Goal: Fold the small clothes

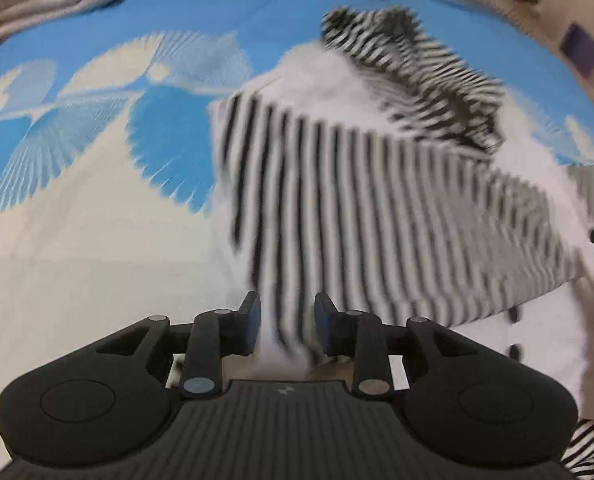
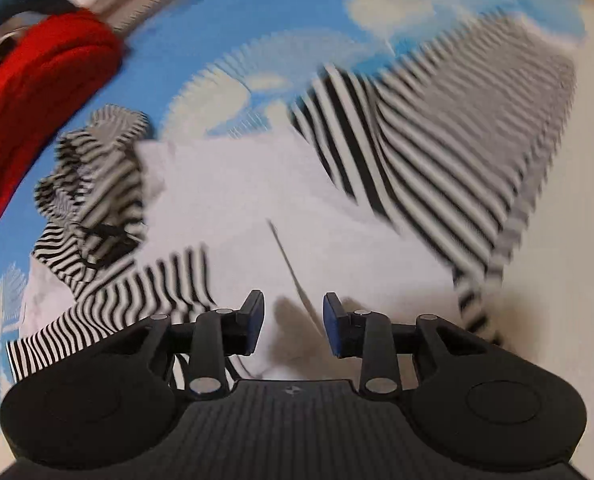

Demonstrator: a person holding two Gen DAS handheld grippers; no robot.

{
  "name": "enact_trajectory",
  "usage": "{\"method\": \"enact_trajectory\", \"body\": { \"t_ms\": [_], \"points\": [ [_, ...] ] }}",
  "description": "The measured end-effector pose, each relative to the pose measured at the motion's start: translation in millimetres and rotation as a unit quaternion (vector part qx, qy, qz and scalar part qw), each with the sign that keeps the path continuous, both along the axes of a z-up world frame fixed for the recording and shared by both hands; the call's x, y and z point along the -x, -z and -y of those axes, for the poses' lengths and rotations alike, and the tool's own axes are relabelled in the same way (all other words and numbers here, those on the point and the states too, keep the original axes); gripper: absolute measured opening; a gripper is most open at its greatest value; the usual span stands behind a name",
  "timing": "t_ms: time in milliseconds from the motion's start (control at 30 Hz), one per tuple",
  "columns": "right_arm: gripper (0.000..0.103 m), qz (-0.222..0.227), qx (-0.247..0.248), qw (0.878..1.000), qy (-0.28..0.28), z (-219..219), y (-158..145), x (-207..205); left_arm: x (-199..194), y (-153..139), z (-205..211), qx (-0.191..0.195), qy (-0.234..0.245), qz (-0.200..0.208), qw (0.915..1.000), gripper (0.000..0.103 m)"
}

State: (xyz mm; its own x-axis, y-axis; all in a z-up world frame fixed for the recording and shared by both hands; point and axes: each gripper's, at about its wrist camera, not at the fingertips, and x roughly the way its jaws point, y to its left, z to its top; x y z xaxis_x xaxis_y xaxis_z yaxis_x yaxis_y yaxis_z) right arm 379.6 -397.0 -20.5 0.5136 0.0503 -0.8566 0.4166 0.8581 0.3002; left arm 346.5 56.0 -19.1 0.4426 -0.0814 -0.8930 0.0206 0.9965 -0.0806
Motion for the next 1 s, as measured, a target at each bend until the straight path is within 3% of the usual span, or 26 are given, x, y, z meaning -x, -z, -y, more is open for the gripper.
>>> {"method": "enact_trajectory", "body": {
  "t_ms": [67,167,267,467,633,767,900,1000],
  "points": [
    [0.038,0.021,0.010,0.999,-0.028,-4.5,-9.4,0.2,0.0,6.6,5.0,0.010,0.002,-0.018,0.9998,0.033],
    [0.039,0.012,-0.004,0.999,-0.036,-2.2,-8.1,-0.1,0.8,21.8,14.8,-0.025,0.014,-0.042,0.9987,0.033],
    [0.039,0.001,-0.015,1.000,-0.020,11.6,-6.6,2.7,5.1,6.3,26.5,-0.050,0.026,-0.006,0.9984,0.033],
    [0.039,0.029,0.008,1.000,0.010,50.4,-22.1,9.8,2.3,-21.7,49.3,-0.022,0.033,0.053,0.9978,0.034],
    [0.039,0.054,0.029,0.996,0.061,110.7,-33.9,20.1,-2.2,-21.5,57.7,-0.014,0.035,0.051,0.9980,0.034],
    [0.038,0.120,0.034,0.986,0.114,170.7,-30.8,34.7,-7.8,-19.6,55.2,-0.003,0.024,0.048,0.9985,0.034],
    [0.039,0.119,0.048,0.971,0.201,231.8,-5.8,43.2,-10.7,-22.1,53.4,0.009,0.014,0.052,0.9985,0.034],
    [0.039,0.114,0.016,0.963,0.242,263.4,23.9,44.9,-9.9,-20.9,56.2,0.010,0.016,0.050,0.9985,0.034]
  ]
}}
